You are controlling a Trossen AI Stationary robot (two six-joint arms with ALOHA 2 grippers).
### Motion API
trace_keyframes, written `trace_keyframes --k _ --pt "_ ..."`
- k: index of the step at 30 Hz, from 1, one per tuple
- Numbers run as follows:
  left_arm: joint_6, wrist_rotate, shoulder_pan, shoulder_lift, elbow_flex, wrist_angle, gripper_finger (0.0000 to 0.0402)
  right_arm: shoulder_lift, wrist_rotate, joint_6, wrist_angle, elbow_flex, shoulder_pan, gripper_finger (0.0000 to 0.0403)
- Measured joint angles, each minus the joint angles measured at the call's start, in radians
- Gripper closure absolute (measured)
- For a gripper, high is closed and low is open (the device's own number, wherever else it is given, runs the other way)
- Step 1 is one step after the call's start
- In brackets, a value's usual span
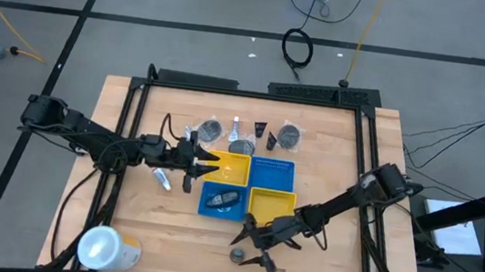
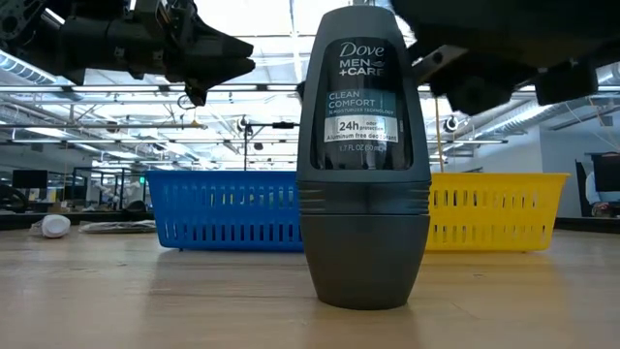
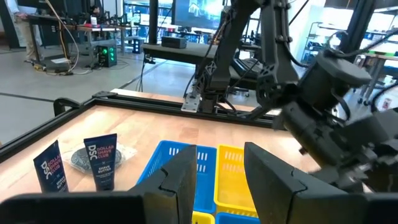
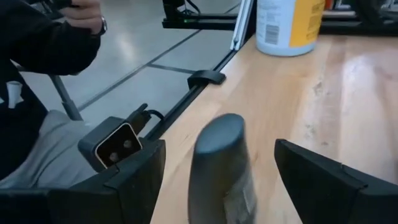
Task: Pick & Place Travel size toiletries
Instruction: Put the gray deodorant into the left blue bin
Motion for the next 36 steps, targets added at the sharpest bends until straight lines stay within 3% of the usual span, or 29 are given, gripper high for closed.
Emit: trace_keyframes --k 7,15,21,27,36 --pt "0.000 0.000 0.000 0.000 0.000 -0.002 0.0270 0.085 -0.003 0.016 -0.036 0.094 0.005 0.0115" --pt "0.000 0.000 0.000 0.000 0.000 -0.007 0.0270 0.103 -0.003 0.016 -0.059 0.110 0.005 0.0127" --pt "0.000 0.000 0.000 0.000 0.000 -0.008 0.0270 0.103 -0.014 0.012 -0.060 0.110 0.005 0.0170" --pt "0.000 0.000 0.000 0.000 0.000 -0.008 0.0270 0.099 -0.029 0.008 -0.062 0.110 0.004 0.0254" --pt "0.001 0.000 0.000 0.000 0.000 -0.008 0.0270 0.096 -0.029 -0.003 -0.061 0.110 -0.004 0.0258"
